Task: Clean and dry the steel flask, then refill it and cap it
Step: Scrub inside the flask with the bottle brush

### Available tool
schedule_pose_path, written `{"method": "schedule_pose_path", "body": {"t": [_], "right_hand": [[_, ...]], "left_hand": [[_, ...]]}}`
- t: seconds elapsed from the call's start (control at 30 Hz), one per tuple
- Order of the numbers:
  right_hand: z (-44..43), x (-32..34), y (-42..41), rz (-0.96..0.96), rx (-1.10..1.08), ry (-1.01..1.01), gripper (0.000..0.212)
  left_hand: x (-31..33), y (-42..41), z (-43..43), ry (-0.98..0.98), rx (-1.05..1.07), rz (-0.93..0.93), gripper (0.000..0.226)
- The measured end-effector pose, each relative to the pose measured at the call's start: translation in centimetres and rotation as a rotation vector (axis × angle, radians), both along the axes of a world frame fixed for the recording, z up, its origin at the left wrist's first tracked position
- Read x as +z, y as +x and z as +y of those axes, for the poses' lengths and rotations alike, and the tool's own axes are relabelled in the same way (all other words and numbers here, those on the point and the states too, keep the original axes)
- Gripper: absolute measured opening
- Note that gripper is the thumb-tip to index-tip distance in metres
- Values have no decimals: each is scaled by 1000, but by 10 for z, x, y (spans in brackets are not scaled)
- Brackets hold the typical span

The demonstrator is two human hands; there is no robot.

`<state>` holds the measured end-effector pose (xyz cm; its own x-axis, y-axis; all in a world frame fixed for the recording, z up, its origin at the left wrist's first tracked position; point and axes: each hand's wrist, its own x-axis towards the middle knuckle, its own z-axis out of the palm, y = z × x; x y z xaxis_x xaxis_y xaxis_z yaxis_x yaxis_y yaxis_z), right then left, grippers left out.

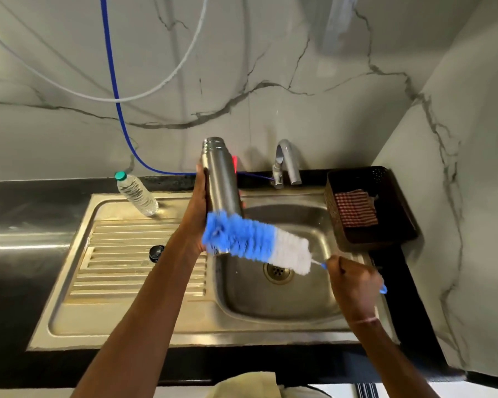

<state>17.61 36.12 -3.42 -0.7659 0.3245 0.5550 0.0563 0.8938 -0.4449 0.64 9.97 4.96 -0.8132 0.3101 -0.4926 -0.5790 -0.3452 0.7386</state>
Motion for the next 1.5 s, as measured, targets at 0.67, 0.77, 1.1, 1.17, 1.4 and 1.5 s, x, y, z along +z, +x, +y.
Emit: {"method": "schedule_pose_path", "body": {"t": [0.67, 0.77, 1.1, 1.17, 1.4, 1.5], "right_hand": [[26, 59, -73, -365, -15, 230, 40], [49, 59, -63, -381, -14, 212, 43], [47, 62, -63, -394, -4, 215, 46], [57, 65, -61, -388, -3, 199, 47], [27, 66, -71, -343, 11, 287, 40], [52, 56, -62, -332, -8, 240, 49]], "left_hand": [[3, 1, 16, -146, 158, 312, 47], [1, -3, 6, -130, 214, 309, 56], [-3, 1, 15, -145, 205, 297, 69], [-3, 0, 11, -131, 232, 291, 64], [-5, 8, 23, -130, 206, 270, 67], [-1, 5, 11, -128, 248, 252, 61]]}}
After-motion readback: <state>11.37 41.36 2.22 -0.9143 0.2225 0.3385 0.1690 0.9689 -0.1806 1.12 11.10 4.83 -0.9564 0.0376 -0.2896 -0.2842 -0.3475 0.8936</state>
